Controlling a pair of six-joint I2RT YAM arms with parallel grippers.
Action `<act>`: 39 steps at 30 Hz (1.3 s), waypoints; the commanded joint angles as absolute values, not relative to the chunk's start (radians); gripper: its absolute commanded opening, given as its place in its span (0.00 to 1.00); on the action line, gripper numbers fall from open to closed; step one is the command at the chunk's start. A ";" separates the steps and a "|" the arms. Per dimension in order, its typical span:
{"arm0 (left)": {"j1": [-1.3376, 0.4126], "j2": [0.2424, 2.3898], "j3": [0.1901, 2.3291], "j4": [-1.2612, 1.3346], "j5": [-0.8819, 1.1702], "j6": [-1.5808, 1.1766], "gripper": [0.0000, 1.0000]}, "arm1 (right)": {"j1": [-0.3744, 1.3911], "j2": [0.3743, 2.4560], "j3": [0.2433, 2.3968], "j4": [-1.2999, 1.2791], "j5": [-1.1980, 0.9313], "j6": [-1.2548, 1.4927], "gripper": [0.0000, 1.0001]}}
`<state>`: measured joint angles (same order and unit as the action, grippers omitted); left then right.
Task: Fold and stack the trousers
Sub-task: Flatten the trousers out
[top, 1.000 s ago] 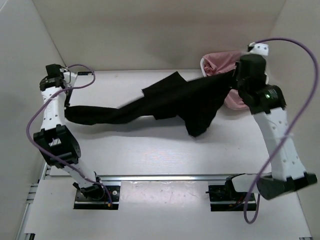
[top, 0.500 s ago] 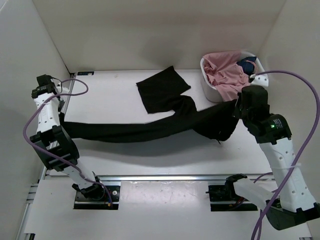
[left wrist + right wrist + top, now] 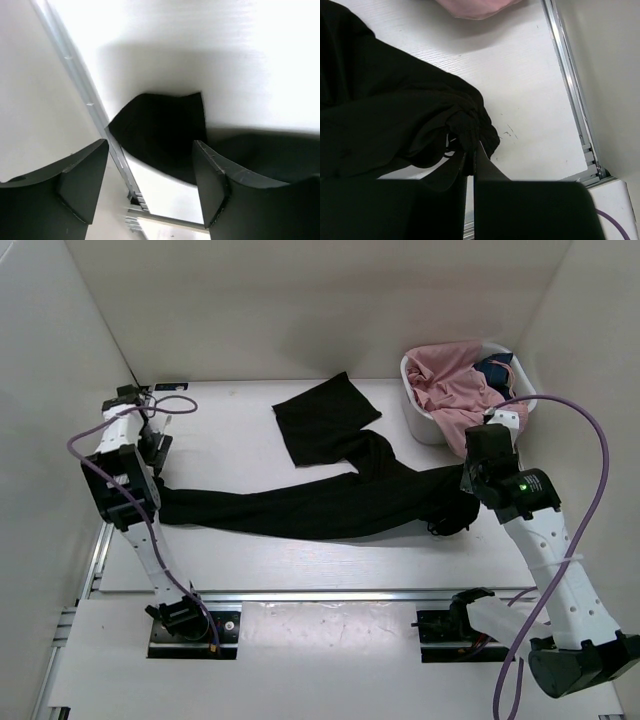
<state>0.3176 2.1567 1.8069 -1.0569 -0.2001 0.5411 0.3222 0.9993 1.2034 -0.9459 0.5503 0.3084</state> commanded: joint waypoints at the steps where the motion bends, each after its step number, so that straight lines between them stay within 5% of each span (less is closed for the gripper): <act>1: 0.388 1.974 1.789 -1.040 -0.100 0.474 0.79 | 0.313 0.989 1.209 -0.956 0.591 0.305 0.00; 13: 0.586 1.778 1.353 -0.888 0.089 0.422 0.72 | 0.313 1.008 1.187 -0.946 0.551 0.314 0.00; 30: 0.541 2.069 1.511 -0.834 -0.031 0.370 0.74 | 0.313 0.957 1.137 -0.946 0.541 0.324 0.00; 33: 0.532 2.089 1.473 -0.834 0.021 0.391 0.24 | 0.313 0.957 1.127 -0.936 0.551 0.314 0.00; 34: 0.532 2.089 1.462 -0.834 0.031 0.391 0.14 | 0.313 0.957 1.127 -0.936 0.551 0.314 0.00; 39: 0.564 1.976 1.402 -0.834 -0.052 0.500 0.14 | 0.278 1.080 1.248 -0.879 0.551 0.214 0.00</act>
